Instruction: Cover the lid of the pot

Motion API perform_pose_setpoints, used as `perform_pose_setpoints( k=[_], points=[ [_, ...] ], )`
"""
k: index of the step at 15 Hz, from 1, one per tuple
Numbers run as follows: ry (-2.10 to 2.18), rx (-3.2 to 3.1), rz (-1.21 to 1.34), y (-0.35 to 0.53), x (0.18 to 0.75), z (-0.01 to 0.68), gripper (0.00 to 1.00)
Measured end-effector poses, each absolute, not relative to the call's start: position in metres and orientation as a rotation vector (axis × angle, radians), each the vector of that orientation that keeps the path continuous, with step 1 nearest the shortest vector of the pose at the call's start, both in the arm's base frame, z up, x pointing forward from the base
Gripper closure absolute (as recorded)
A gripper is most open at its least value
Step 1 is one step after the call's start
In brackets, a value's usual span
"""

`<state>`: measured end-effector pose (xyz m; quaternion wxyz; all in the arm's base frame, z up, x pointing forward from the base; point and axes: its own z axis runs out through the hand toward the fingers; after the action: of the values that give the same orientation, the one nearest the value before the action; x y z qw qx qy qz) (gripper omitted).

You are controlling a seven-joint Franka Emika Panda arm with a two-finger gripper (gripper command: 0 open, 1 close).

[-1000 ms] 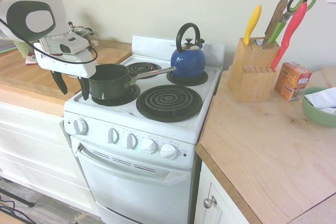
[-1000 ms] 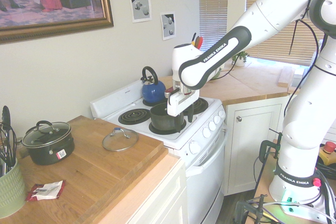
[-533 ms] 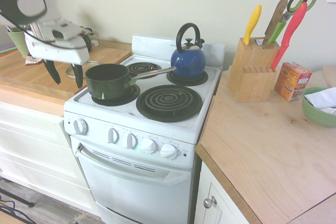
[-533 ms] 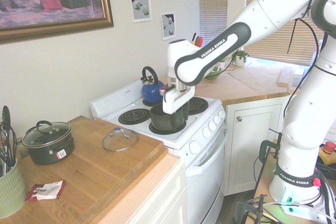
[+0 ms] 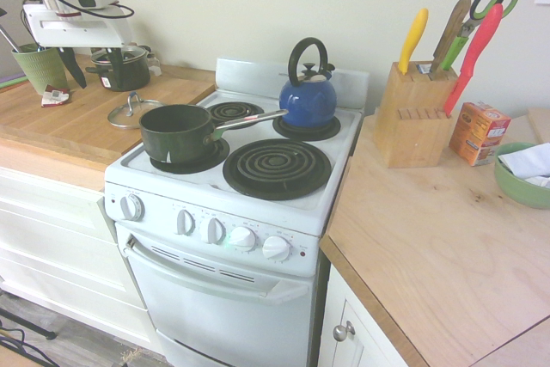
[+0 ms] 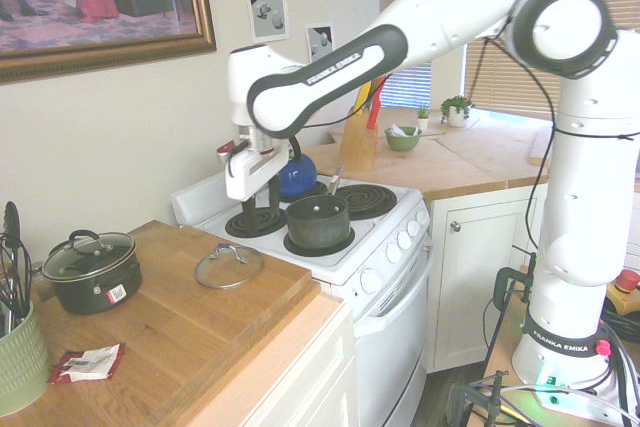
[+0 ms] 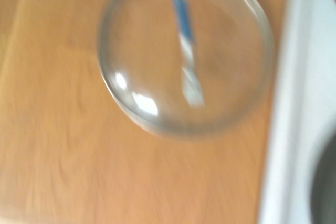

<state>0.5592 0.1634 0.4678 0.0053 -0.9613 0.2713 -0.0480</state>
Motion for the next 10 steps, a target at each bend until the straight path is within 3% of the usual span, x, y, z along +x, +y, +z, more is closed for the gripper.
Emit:
perform_pose_setpoints(
  k=[10],
  points=[
    [0.809,-3.089,-0.063,0.183,0.665,0.408,0.00]
  ],
)
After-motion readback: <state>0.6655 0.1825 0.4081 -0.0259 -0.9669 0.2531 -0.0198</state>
